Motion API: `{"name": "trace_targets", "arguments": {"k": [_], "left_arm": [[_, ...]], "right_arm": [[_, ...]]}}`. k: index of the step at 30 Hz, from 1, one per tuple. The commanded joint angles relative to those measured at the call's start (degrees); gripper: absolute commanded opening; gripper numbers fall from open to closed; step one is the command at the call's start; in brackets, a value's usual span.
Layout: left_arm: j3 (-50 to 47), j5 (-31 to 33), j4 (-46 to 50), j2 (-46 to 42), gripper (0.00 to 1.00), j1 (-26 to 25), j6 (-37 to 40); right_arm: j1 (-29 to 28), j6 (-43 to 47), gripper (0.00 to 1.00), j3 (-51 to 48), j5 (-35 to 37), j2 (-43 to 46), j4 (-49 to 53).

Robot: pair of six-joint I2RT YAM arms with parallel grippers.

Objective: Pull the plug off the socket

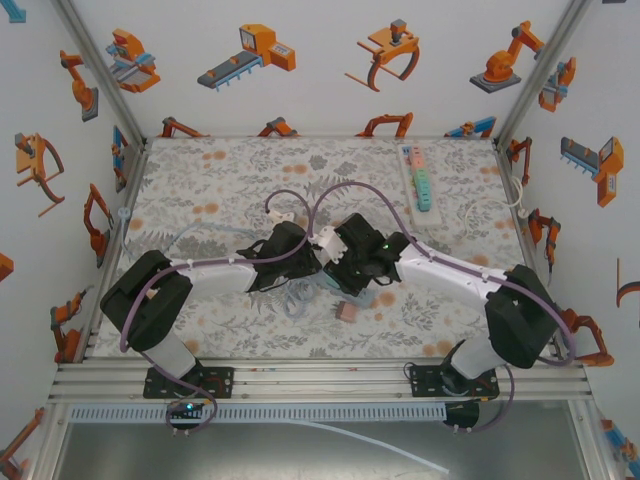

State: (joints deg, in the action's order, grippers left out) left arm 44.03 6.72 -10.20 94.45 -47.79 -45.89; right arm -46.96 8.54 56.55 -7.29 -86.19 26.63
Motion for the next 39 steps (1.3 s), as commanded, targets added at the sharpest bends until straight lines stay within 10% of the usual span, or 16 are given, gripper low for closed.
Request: {"name": "trace_targets", "arguments": {"k": [1, 39], "left_arm": [[-7.8, -2.9, 16.9, 5.3, 0.42, -1.5, 10.5], [-5.6, -2.3, 16.9, 9.0, 0.43, -4.4, 12.7]], "right_arm": [[0.3, -5.3, 0.02, 1.9, -0.9, -1.4, -3.1], [0.2, -6.5, 0.00, 11.7, 4.2, -1.0, 3.6]]}}
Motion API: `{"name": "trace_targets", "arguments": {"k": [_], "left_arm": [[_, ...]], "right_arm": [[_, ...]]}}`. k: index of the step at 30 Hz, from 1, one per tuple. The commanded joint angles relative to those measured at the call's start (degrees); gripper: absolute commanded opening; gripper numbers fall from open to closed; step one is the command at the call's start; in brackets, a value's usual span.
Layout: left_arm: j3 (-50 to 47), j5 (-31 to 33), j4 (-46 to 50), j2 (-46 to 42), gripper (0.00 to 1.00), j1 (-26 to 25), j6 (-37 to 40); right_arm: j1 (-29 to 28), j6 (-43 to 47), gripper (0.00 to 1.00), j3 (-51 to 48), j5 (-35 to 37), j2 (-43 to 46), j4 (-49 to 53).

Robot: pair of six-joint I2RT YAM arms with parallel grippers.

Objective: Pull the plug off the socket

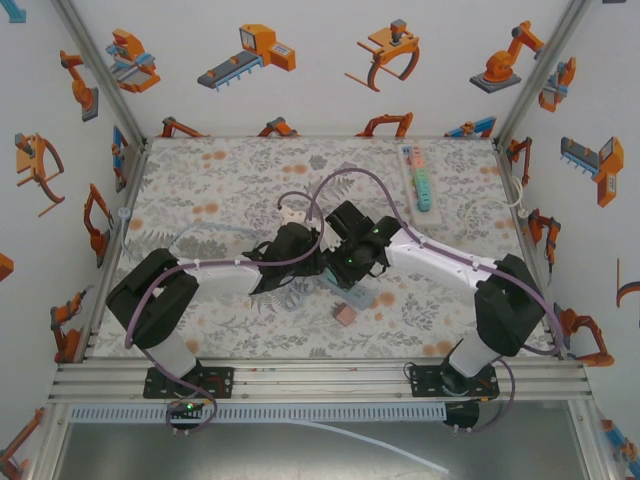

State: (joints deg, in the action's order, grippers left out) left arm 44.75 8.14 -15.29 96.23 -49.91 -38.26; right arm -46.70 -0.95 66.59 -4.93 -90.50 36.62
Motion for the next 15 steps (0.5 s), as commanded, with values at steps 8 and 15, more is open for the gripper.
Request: {"name": "trace_targets", "arguments": {"k": [8, 15], "left_arm": [[-6.1, -3.6, 22.5, 7.1, 0.43, -2.4, 5.1], [-5.9, -3.3, 22.7, 7.2, 0.43, -2.5, 5.0]], "right_arm": [[0.6, 1.5, 0.00, -0.3, -0.9, 3.7, -5.4], [2.9, 0.4, 0.00, 2.3, -2.4, 6.6, -4.3]]}}
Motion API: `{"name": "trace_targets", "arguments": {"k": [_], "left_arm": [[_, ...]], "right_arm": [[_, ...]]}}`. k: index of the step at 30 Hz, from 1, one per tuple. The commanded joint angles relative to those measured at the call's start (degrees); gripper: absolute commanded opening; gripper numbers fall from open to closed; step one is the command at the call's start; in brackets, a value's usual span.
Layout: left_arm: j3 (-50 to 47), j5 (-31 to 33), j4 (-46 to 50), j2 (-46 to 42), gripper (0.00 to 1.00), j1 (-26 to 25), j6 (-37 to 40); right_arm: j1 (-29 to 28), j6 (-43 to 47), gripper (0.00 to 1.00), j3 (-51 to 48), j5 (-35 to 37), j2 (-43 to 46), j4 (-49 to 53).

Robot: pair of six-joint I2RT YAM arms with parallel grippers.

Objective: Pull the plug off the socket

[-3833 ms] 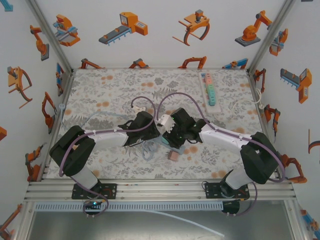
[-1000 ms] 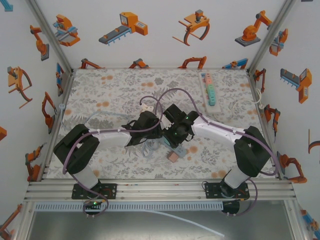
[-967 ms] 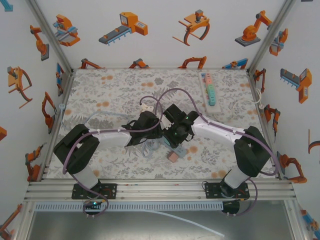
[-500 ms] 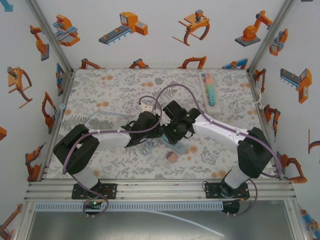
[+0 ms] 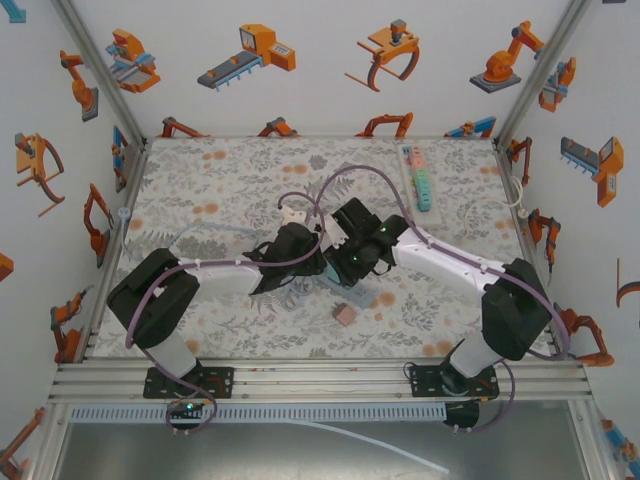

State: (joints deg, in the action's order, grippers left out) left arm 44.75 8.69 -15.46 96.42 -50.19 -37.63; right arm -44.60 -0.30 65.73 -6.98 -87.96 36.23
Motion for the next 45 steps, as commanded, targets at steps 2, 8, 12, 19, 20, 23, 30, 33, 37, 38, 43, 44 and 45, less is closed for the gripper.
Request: {"name": "trace_targets", "arguments": {"k": [2, 8, 12, 19, 20, 23, 30, 33, 37, 38, 43, 44, 45], "left_arm": [[-5.9, -3.8, 22.9, 7.0, 0.43, -2.3, 4.3], [-5.7, -4.0, 23.2, 7.2, 0.43, -2.2, 4.2], [-3.1, -3.1, 26.9, 7.5, 0.43, -2.2, 3.3], [-0.2, -4.1, 27.7, 1.7, 0.56, -2.2, 2.9], [-0.1, -3.9, 28.0, 0.2, 0.58, -2.0, 3.0], [1.5, -3.7, 30.0, -3.4, 0.63, -1.3, 3.5], [1.7, -0.4, 31.3, -13.2, 0.77, -0.7, 2.5], [2.7, 1.1, 34.1, -18.8, 0.82, -0.1, 2.8], [3.8, 4.0, 38.9, -28.6, 0.89, 0.8, 4.3], [4.2, 4.9, 40.6, -31.5, 0.91, 1.1, 4.8], [6.1, 8.1, 51.2, -46.0, 0.94, 2.1, 8.6], [6.1, 8.1, 53.4, -49.2, 0.95, 2.1, 10.0], [5.9, 7.7, 55.1, -52.0, 0.95, 2.1, 11.1]], "right_arm": [[-0.3, 1.1, 0.00, 4.0, 3.5, 3.3, -1.7], [-1.1, 1.3, 0.00, 0.4, 4.3, 5.3, -2.5], [-1.1, 2.0, 0.00, -3.1, 5.2, 9.6, -5.9], [-1.1, 0.8, 0.00, -15.2, 6.4, 22.7, -17.9], [-1.1, 0.3, 0.00, -18.1, 6.8, 25.1, -20.0], [-1.1, -3.0, 0.00, -24.0, 7.9, 30.9, -24.9], [-7.5, -8.6, 0.00, -27.6, 12.6, 38.8, -30.3], [-14.8, -10.8, 0.00, -29.9, 19.2, 40.1, -36.1], [-26.5, -12.3, 0.00, -32.0, 30.9, 35.8, -46.0], [-29.6, -12.0, 0.00, -32.2, 34.1, 33.7, -48.5], [-41.1, -11.8, 0.01, -31.4, 44.4, 20.7, -59.5], [-42.6, -12.1, 0.01, -31.2, 45.4, 17.6, -61.1], [-43.4, -12.6, 0.01, -30.8, 45.8, 15.1, -61.5]]}}
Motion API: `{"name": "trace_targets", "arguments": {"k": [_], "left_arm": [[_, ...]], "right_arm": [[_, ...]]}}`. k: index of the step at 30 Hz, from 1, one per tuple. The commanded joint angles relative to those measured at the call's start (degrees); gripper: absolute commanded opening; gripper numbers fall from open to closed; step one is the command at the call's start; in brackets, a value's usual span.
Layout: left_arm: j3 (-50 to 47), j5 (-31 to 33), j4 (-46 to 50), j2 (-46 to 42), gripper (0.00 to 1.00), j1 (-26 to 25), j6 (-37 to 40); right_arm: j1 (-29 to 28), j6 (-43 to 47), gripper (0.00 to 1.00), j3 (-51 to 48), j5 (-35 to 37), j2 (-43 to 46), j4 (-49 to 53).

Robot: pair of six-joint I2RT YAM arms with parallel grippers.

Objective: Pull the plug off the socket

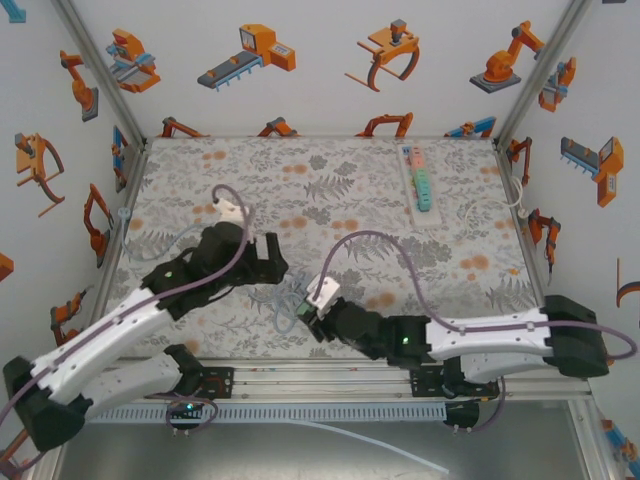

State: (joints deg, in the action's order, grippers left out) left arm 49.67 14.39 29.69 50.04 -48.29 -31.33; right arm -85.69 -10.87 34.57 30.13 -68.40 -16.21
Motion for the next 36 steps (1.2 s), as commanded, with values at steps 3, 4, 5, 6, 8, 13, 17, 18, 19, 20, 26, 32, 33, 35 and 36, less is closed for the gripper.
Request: {"name": "trace_targets", "arguments": {"k": [3, 4, 5, 6, 8, 13, 17, 18, 19, 20, 26, 32, 33, 35, 36], "left_arm": [[0.6, -0.2, 15.3, -14.5, 0.96, 0.3, 7.9], [0.8, -1.2, 17.2, -17.3, 0.97, 0.3, 8.6], [1.1, -2.5, 18.9, -19.9, 0.99, 0.3, 9.3], [1.3, -3.4, 20.4, -21.9, 0.99, 0.3, 9.7], [1.9, -3.9, 23.3, -25.9, 0.97, 0.2, 9.5], [0.3, -6.5, 21.8, -31.2, 0.97, -0.4, 8.5], [-0.1, -7.0, 21.5, -28.7, 0.97, -0.4, 8.6], [-0.1, -7.0, 21.5, -27.8, 0.97, -0.4, 8.7], [-0.1, -6.9, 21.6, -26.8, 0.97, -0.4, 8.9], [0.0, -6.5, 21.6, -25.8, 0.97, -0.4, 8.9], [-1.1, -4.3, 20.0, -20.9, 0.97, -0.4, 8.2], [-2.4, -5.0, 16.5, -18.3, 0.97, -0.4, 7.8], [-2.4, -5.0, 16.2, -17.9, 0.97, -0.4, 7.8], [-2.6, -5.1, 15.7, -16.8, 0.97, -0.4, 7.7], [-2.6, -5.2, 15.6, -16.4, 0.97, -0.4, 7.7]], "right_arm": [[-2.9, -5.8, 0.01, 1.7, 9.6, -11.2, -8.0], [-2.9, -6.7, 0.01, 1.7, 9.9, -13.2, -8.0], [-2.8, -7.5, 0.01, 1.9, 10.2, -14.9, -7.5], [-2.8, -8.4, 0.02, 2.1, 10.5, -16.1, -6.7], [-2.8, -10.7, 0.03, 2.2, 11.5, -18.2, -4.8], [-2.8, -12.7, 0.04, 0.9, 12.7, -19.9, -2.3], [-2.8, -14.8, 0.13, -0.3, 12.9, -22.2, -3.6], [-2.8, -15.1, 0.15, -0.4, 12.8, -22.7, -3.7], [-2.8, -15.2, 0.19, -0.2, 12.7, -23.3, -3.5], [-2.8, -15.6, 0.23, 0.2, 12.7, -23.8, -2.8], [-2.8, -19.9, 0.36, 1.3, 12.5, -25.6, 4.1], [-2.8, -21.3, 0.41, 0.5, 10.7, -25.1, 5.8], [-2.7, -21.4, 0.43, 0.4, 10.3, -25.0, 6.0], [-2.8, -21.3, 0.46, 0.4, 9.2, -24.5, 6.3], [-2.8, -21.1, 0.46, 0.4, 8.9, -24.2, 6.4]]}}
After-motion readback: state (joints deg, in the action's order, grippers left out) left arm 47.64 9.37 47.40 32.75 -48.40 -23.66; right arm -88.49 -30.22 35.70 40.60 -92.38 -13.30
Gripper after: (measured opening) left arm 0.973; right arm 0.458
